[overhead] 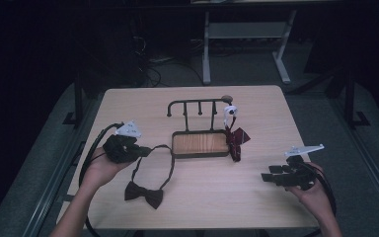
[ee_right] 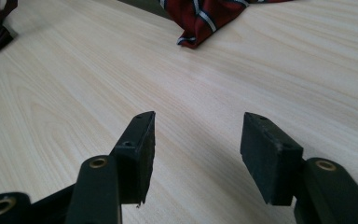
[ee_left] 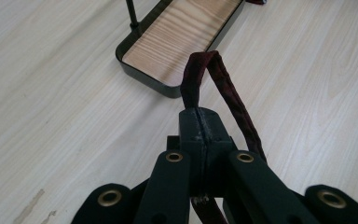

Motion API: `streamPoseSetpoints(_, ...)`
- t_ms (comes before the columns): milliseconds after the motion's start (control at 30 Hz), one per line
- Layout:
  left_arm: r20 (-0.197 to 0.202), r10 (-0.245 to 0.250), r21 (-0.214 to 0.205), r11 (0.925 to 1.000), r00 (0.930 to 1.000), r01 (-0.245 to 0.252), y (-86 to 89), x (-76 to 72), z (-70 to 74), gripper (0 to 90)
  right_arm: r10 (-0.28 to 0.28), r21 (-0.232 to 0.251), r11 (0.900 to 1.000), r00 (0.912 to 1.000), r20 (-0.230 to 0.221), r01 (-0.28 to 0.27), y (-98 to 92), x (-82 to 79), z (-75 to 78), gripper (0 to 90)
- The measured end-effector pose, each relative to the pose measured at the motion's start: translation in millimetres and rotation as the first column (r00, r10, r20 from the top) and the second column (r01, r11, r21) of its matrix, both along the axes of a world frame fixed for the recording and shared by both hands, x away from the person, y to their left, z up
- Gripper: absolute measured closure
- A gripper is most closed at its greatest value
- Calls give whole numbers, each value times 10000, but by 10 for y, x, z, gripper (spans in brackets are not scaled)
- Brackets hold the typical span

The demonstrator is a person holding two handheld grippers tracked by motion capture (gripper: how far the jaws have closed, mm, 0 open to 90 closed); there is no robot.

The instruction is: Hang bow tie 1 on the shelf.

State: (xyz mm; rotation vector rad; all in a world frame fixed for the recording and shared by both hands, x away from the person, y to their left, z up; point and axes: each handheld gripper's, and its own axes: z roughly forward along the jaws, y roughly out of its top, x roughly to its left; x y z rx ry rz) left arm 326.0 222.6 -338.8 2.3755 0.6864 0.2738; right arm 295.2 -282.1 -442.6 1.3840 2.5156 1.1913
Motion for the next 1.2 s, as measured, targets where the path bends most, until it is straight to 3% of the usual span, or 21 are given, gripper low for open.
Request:
streamPoseSetpoints(700, 246, -536, -122, 9985, 9983, 539, -66, -31, 320, 896, 75, -22, 10000, 9999, 118, -75, -4, -5, -23, 449)
streamPoseSetpoints(1200, 308, -724, -25, 9974, 9969, 725, -108, -33, 434, 896, -7, 37, 10000, 9999, 145, 7, -17, -15, -12, 449)
